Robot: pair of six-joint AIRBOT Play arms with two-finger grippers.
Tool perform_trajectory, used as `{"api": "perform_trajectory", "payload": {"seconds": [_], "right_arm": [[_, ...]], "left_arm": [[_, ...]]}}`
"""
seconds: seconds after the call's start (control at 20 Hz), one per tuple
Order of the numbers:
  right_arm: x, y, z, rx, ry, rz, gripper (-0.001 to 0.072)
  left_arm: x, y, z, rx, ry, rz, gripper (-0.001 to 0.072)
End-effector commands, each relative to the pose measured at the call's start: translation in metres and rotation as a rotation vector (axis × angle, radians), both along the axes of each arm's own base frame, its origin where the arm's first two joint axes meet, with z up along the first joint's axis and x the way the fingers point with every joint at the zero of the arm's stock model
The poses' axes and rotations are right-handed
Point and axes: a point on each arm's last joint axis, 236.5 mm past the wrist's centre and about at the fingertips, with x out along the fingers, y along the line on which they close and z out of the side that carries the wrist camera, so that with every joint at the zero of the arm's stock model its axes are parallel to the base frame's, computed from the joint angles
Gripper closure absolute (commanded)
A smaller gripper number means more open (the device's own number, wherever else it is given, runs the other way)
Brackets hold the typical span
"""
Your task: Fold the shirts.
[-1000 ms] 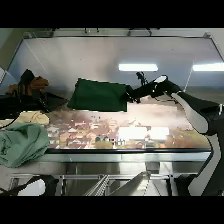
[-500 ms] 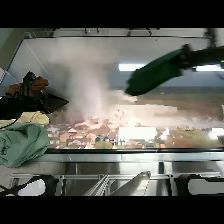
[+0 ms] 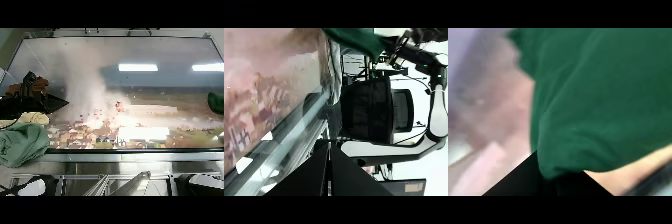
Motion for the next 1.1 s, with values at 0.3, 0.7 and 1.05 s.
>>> {"api": "perform_trajectory", "payload": {"seconds": [0.3,0.7,1.05], "right_arm": [[-0.118,-0.007,-0.078,0.137,0.377,-0.123,0.0135],[0.022,0.107,-0.016,0.200,0.027,0.198,0.0697],[0.023,0.313,0.002,0.122,-0.071,0.729,0.0699]], "left_arm": [[-0.010,-0.002,0.006,-0.028,0.001,-0.043,0.0689],[0.000,-0.003,0.079,-0.062,-0.189,-0.038,0.0708],[-0.072,0.000,0.046,0.389,-0.218,0.038,0.0689]]}}
